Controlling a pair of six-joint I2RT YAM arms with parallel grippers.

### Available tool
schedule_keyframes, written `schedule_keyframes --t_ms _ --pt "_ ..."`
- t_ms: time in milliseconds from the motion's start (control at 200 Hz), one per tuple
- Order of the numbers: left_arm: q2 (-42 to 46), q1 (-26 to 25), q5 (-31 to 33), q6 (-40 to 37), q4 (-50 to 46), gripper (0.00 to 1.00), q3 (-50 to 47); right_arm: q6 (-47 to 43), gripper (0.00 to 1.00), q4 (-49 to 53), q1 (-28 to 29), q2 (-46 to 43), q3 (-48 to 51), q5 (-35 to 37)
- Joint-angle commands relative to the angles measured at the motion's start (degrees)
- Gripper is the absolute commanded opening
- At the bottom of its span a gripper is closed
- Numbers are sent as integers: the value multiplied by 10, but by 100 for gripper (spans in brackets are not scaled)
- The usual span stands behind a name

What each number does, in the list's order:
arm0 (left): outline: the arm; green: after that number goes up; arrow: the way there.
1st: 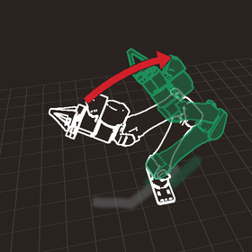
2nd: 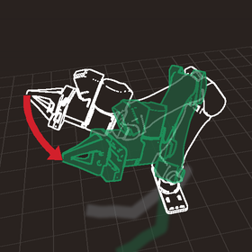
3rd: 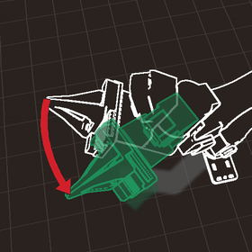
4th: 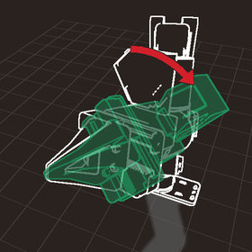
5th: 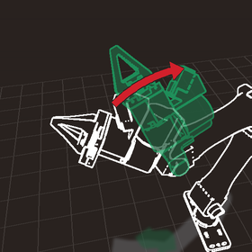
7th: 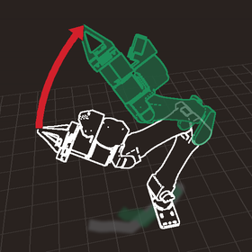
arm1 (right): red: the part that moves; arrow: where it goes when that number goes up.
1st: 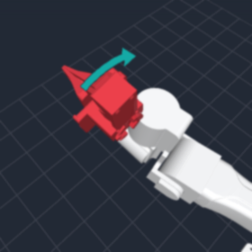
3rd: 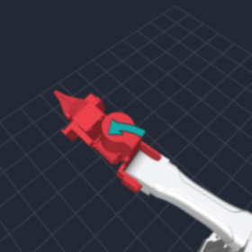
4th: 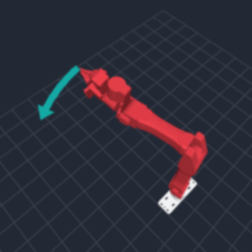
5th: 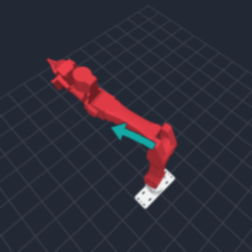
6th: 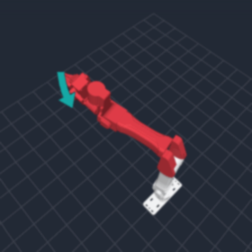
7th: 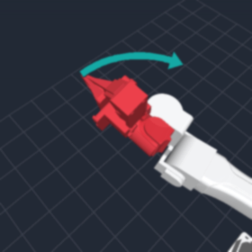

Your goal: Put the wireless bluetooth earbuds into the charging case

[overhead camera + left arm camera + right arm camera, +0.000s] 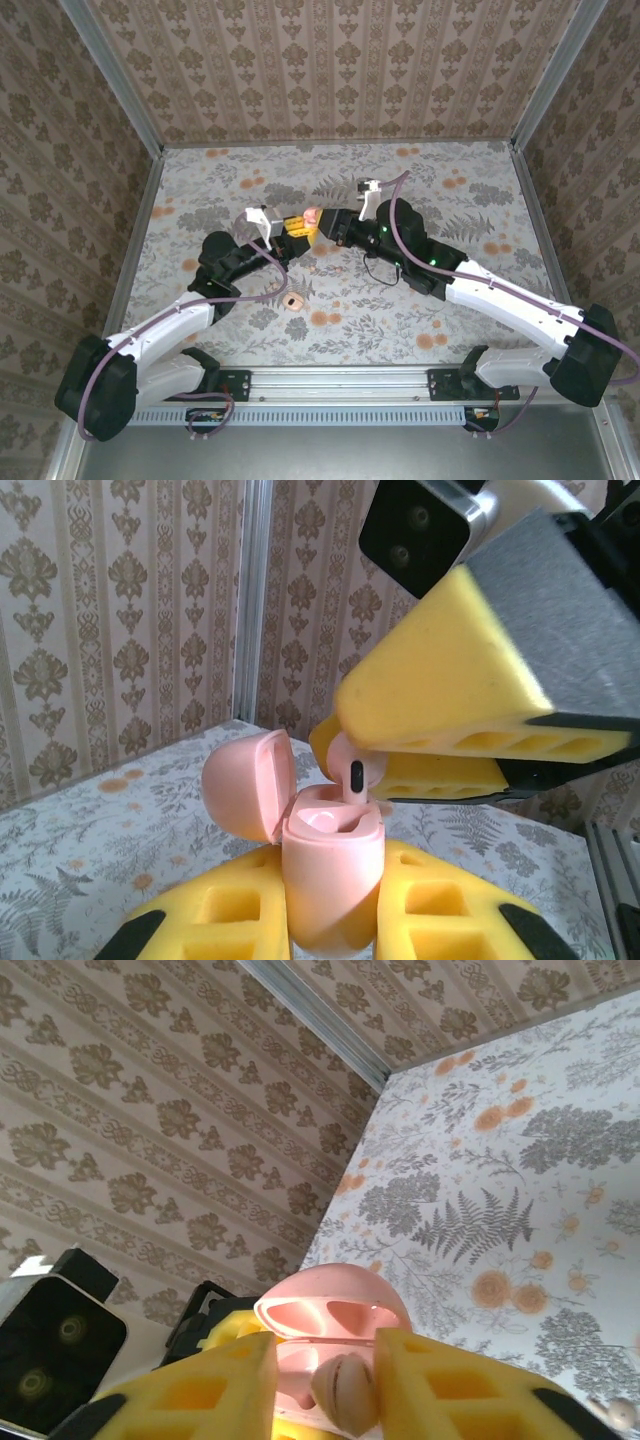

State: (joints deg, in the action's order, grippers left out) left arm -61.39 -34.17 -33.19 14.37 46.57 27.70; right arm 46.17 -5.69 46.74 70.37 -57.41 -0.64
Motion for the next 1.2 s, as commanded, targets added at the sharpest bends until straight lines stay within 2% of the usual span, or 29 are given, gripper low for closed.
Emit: schedule_keyframes --t_ms 0,60,250,565,750,935,1195 --pt "11 -3 5 -2 33 0 7 -17 40 71 7 -14 -4 17" --pt "10 -3 3 -1 34 0 7 -26 45 87 7 -17 -16 23" --pt "11 -3 1 0 34 0 4 -37 52 136 5 -18 -58 34" --pt "13 -3 -5 -4 28 0 0 -43 53 167 -24 -55 -76 21" --pt "18 -3 -9 -24 12 0 1 -45 53 237 -51 -63 -90 12" --pt "63 -1 -7 -93 -90 0 5 -14 50 281 -104 -39 -72 -42" --pt "166 9 31 -190 -302 0 31 -37 41 293 -105 98 -77 -96"
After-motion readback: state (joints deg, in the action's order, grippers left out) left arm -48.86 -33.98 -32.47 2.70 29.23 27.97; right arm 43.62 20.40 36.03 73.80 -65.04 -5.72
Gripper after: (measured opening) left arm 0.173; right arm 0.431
